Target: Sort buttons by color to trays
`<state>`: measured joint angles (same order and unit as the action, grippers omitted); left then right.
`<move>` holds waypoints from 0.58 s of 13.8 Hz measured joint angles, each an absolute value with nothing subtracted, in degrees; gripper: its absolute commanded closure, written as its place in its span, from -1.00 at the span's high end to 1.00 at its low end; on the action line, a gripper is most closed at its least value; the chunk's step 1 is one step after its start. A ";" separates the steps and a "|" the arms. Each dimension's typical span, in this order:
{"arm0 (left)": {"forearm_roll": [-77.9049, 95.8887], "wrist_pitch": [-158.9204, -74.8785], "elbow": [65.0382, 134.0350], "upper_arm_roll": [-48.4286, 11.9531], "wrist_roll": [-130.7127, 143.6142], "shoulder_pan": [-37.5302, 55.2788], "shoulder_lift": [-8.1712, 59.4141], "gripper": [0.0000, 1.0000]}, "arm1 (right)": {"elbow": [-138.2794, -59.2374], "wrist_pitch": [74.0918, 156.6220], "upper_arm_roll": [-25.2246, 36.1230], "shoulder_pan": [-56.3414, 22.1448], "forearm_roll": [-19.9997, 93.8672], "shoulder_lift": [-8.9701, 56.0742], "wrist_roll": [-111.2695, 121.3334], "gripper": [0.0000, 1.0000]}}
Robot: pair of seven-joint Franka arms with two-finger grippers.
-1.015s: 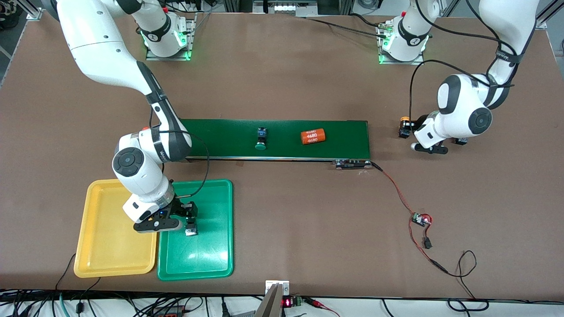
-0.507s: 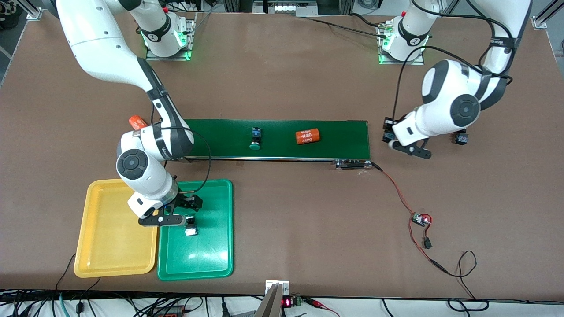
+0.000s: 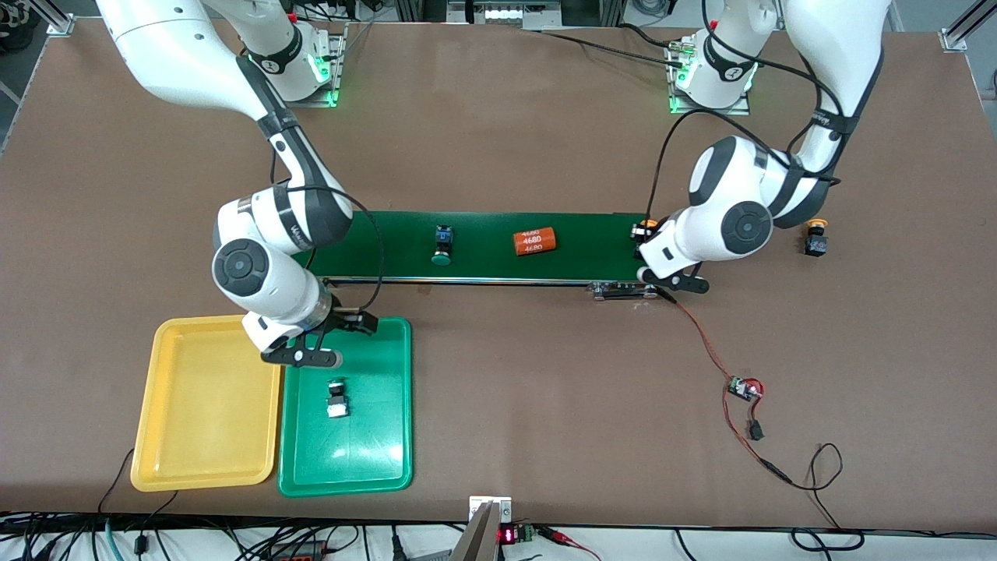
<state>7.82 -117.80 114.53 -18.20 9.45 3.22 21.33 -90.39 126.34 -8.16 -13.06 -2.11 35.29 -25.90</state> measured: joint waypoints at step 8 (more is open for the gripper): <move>13.99 -120.04 113.57 -18.32 14.54 4.39 22.23 0.99 | -103.69 126.35 -12.73 -13.50 -0.30 25.98 -36.27 1.00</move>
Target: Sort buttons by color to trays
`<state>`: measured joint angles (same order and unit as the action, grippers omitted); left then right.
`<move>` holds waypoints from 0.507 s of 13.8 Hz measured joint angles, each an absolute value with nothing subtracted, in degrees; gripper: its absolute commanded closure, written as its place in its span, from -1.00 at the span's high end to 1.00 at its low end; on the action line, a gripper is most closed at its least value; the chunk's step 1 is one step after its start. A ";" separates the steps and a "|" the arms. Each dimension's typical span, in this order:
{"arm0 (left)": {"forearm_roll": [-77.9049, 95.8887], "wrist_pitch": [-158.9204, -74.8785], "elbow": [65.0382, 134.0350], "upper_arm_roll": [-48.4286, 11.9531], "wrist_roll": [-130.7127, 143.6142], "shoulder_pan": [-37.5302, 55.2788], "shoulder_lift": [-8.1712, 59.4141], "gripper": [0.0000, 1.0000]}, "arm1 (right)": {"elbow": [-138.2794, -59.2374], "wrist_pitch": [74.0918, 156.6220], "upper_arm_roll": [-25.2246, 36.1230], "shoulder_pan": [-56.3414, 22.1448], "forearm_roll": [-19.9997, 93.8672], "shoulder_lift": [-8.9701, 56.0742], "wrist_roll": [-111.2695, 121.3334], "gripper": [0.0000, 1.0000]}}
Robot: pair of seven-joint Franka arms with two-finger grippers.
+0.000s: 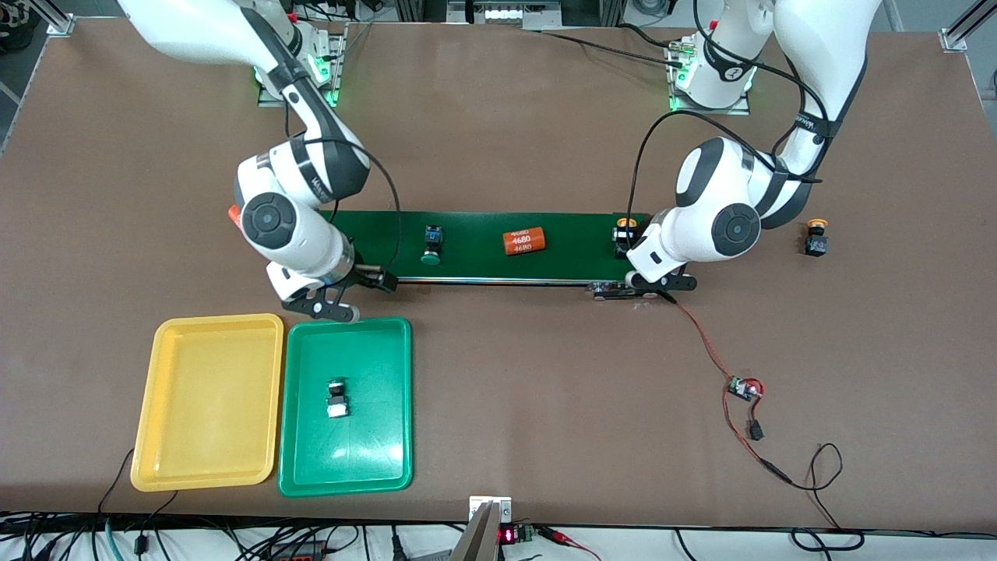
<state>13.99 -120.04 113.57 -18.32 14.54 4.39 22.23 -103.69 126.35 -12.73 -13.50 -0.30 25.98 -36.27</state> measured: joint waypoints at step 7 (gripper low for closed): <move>14.06 -120.34 112.42 -17.93 15.39 0.69 16.75 1.00 | -107.08 126.45 -13.37 -18.17 -0.46 22.59 -30.96 1.00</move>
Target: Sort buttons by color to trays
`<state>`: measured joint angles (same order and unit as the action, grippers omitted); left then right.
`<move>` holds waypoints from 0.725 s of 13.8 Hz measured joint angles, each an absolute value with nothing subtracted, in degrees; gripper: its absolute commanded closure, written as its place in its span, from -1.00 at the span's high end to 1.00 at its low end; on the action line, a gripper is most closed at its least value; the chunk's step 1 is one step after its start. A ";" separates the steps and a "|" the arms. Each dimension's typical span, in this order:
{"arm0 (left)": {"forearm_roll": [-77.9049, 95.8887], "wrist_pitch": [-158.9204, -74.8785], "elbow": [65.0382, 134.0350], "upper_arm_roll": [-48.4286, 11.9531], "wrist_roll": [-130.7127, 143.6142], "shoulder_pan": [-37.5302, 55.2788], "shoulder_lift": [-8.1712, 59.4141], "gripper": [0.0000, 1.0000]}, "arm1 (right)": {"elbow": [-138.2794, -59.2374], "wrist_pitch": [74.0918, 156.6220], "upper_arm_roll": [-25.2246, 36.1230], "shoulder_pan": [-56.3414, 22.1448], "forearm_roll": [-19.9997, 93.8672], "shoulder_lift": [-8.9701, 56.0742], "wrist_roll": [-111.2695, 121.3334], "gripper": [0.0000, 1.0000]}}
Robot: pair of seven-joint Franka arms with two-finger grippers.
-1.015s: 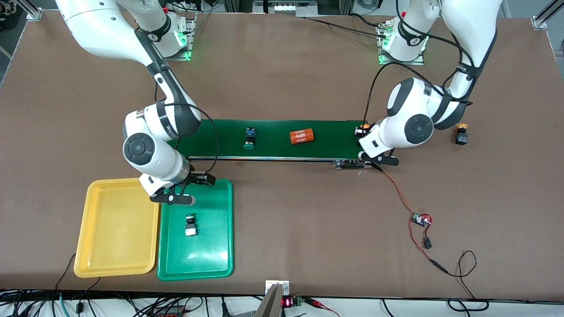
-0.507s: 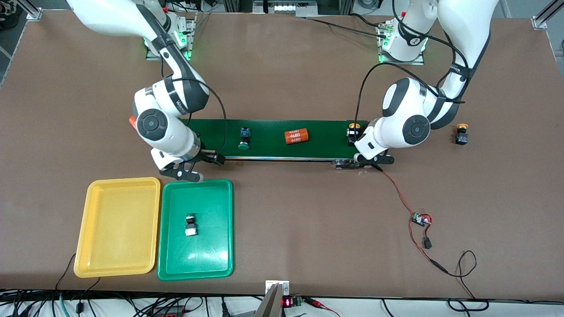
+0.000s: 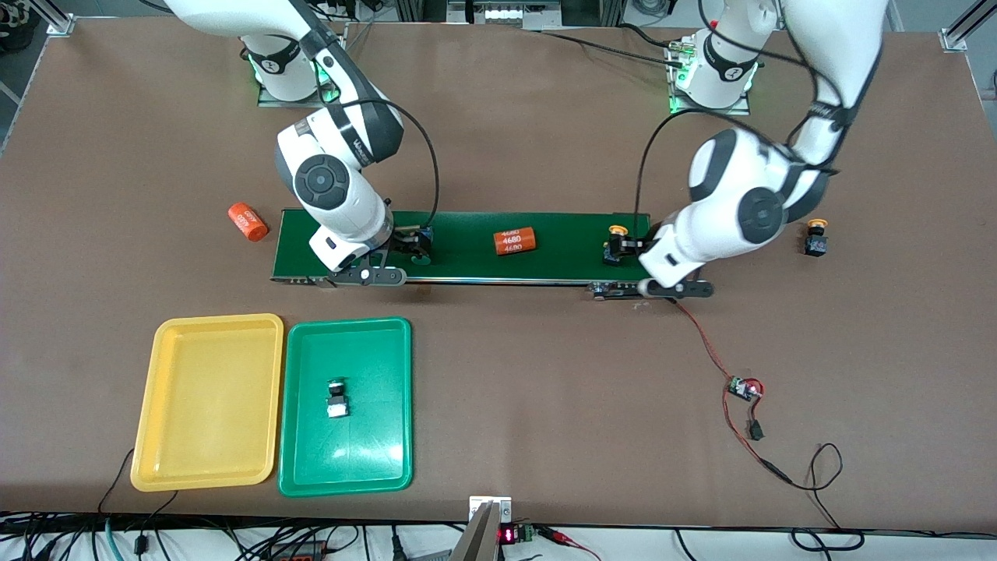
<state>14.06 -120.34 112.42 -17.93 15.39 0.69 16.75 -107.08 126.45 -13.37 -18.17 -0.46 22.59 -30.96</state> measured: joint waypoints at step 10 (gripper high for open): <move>0.84 -116.64 123.74 -17.01 -4.55 -25.63 13.65 1.00 | -111.54 126.48 -13.34 -18.53 -0.46 23.13 -29.23 0.99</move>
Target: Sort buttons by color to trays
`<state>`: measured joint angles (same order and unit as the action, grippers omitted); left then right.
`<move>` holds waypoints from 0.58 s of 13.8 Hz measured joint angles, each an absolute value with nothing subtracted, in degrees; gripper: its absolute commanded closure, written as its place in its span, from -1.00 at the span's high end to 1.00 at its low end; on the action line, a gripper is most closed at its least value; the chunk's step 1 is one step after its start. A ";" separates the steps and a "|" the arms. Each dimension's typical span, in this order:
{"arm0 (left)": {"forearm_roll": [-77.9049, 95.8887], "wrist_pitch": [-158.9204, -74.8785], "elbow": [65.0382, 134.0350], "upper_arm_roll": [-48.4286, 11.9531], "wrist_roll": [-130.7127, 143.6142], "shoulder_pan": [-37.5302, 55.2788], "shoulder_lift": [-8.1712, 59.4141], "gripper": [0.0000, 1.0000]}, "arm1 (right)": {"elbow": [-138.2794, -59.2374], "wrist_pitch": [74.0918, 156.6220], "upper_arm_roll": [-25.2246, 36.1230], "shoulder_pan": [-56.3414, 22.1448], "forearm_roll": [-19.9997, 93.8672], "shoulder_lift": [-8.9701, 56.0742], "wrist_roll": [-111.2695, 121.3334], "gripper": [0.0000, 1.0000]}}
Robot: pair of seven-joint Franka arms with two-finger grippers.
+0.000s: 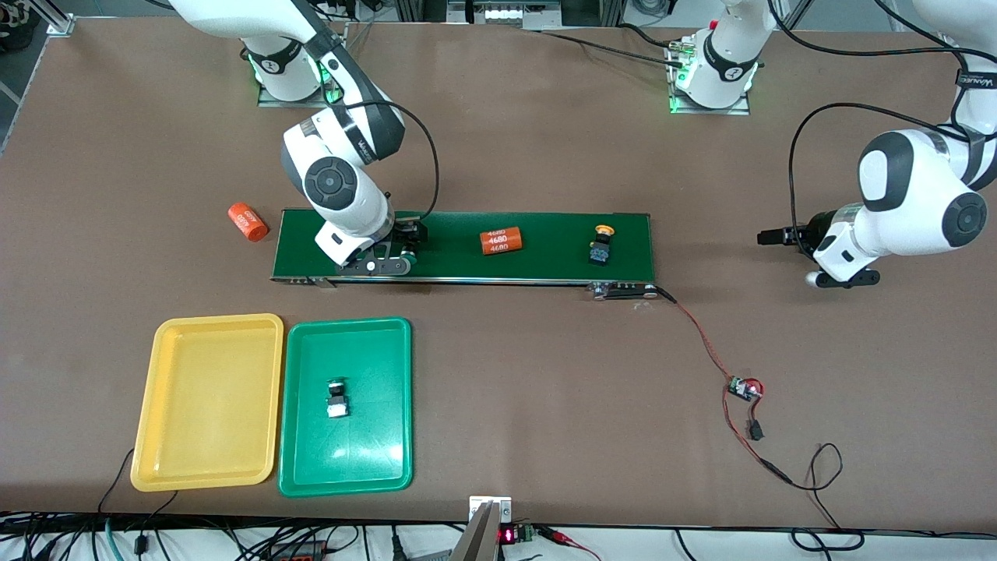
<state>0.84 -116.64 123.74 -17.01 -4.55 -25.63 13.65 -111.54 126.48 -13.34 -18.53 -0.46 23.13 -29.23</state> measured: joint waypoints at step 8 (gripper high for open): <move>-13.42 -130.83 125.66 -16.94 -12.35 -36.22 19.17 1.00 | -111.63 127.39 -13.34 -19.07 -0.49 25.51 -28.30 -0.53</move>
